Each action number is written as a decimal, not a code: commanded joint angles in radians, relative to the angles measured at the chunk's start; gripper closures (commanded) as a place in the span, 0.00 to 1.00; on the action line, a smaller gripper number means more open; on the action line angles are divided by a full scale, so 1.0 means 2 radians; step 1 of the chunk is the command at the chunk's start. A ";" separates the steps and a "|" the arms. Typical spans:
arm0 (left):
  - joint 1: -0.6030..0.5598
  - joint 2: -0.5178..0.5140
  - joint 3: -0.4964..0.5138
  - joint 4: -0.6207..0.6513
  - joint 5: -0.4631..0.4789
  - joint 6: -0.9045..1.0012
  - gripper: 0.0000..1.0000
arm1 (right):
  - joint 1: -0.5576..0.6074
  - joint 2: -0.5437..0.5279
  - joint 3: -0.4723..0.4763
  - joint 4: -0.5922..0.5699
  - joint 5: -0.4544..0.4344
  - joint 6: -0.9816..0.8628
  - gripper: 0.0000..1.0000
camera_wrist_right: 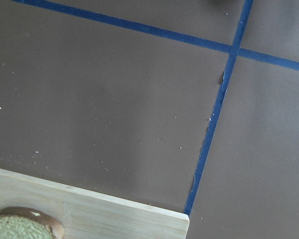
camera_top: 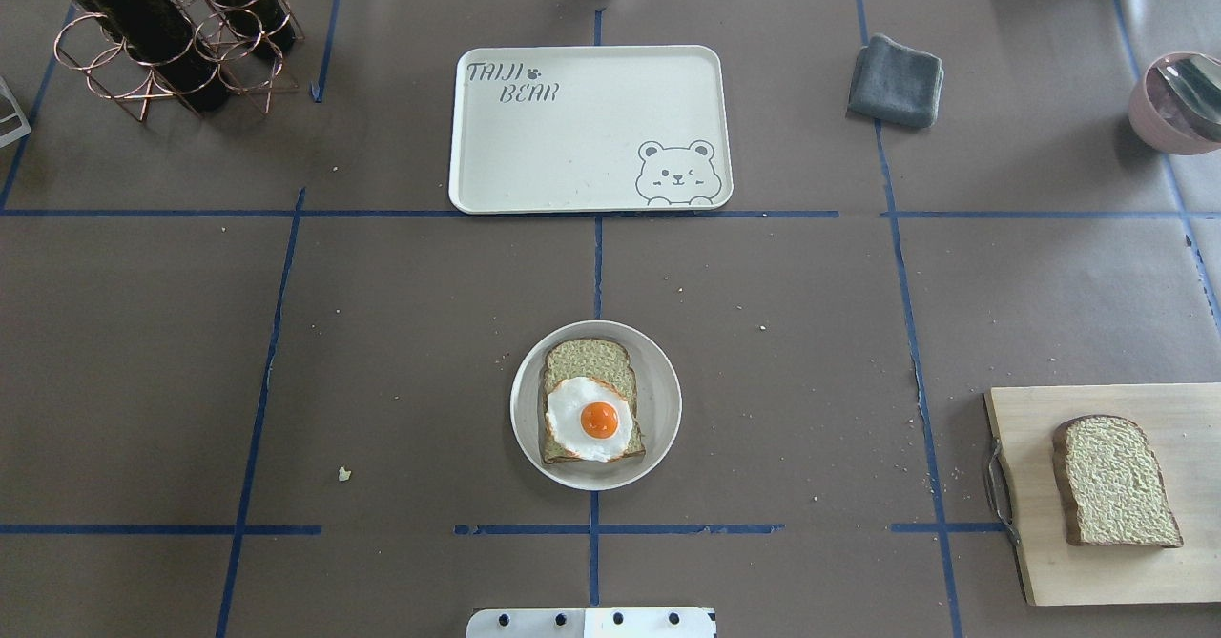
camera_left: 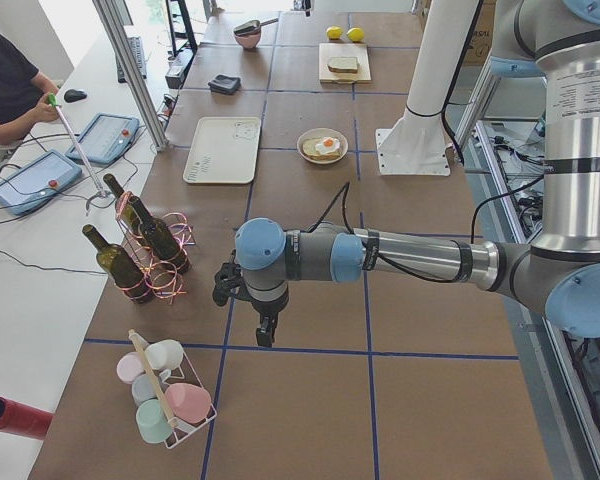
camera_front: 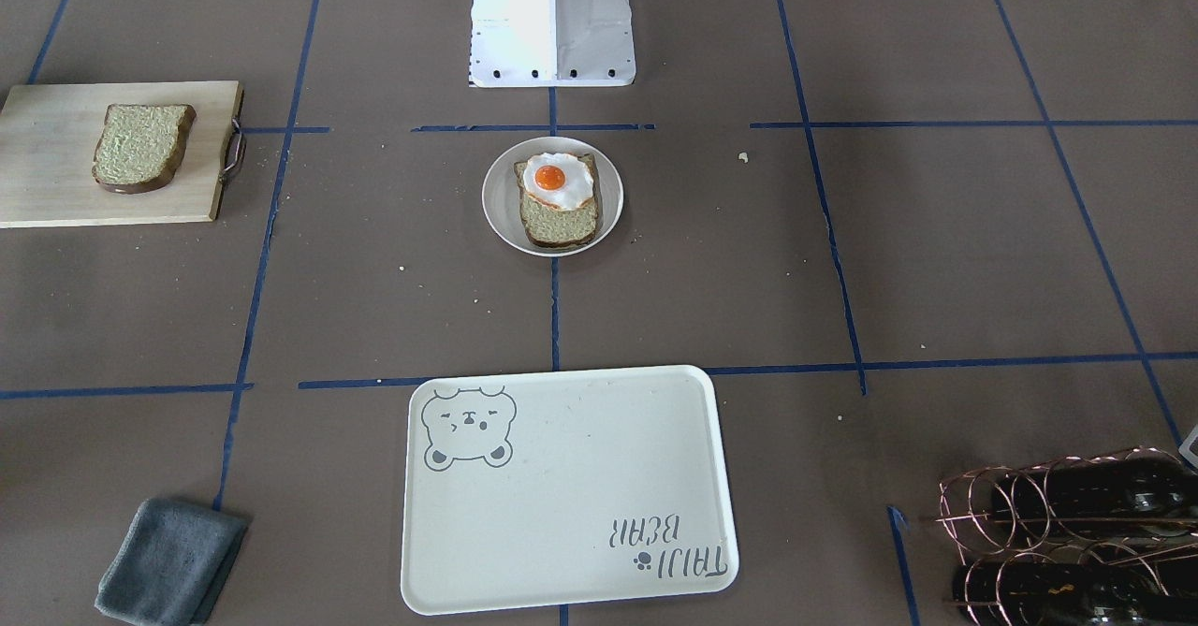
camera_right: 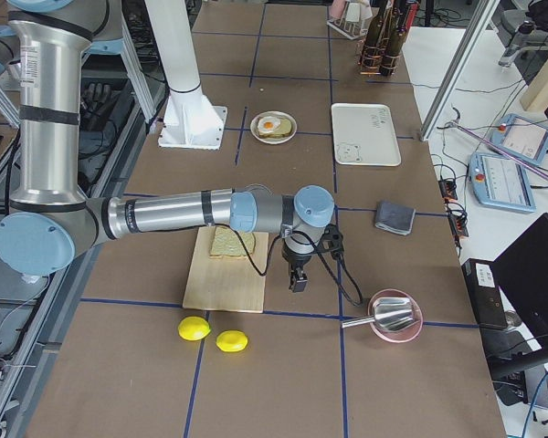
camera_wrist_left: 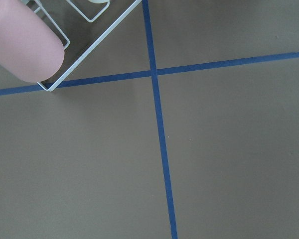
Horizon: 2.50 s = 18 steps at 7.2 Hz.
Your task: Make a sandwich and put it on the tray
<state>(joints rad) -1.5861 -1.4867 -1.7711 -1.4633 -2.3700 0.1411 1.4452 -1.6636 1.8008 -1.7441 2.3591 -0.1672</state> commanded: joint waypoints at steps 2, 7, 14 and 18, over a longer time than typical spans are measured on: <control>0.001 -0.005 -0.014 0.003 -0.002 0.004 0.00 | 0.000 0.003 0.001 0.001 -0.001 -0.001 0.00; 0.003 0.015 -0.006 -0.024 -0.038 0.003 0.00 | -0.038 -0.033 0.010 0.044 0.070 0.033 0.00; 0.005 0.025 -0.003 -0.077 -0.114 -0.002 0.00 | -0.293 -0.191 0.008 0.578 -0.084 0.602 0.02; 0.005 0.025 -0.003 -0.078 -0.114 -0.002 0.00 | -0.345 -0.204 -0.060 0.703 -0.090 0.675 0.24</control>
<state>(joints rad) -1.5769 -1.4373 -1.7776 -1.6183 -2.5996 0.1377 0.7915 -2.0724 1.7557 -0.4757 2.1766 1.1001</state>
